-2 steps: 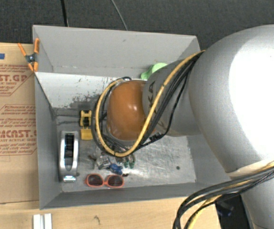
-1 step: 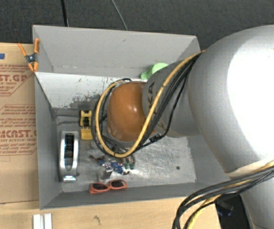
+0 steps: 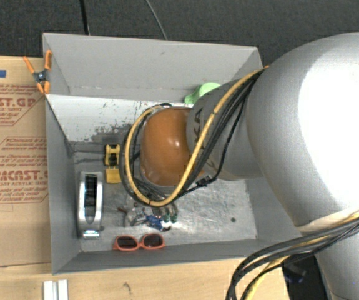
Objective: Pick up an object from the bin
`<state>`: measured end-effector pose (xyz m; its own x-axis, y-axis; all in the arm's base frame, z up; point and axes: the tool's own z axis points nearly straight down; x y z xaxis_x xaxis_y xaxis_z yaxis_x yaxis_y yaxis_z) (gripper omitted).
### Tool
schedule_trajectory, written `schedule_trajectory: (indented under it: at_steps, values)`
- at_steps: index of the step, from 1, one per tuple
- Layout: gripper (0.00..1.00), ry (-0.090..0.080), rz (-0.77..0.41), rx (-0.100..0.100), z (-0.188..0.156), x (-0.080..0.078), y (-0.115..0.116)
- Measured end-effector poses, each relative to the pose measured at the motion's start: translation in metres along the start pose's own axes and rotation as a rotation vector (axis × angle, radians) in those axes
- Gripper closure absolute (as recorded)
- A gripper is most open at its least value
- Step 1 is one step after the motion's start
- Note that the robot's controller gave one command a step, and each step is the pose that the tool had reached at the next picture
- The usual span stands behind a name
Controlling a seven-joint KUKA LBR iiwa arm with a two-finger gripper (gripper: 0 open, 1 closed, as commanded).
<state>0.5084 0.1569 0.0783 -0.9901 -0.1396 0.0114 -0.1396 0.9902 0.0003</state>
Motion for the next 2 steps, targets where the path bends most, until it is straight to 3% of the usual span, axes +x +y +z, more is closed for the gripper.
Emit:
schedule_trajectory:
  at_steps: [1,2]
  values:
    - [1.0,0.0,0.0,0.0,0.0,0.0,0.0]
    - [1.0,-0.003,-0.012,0.001,-0.044,-0.001,-0.002]
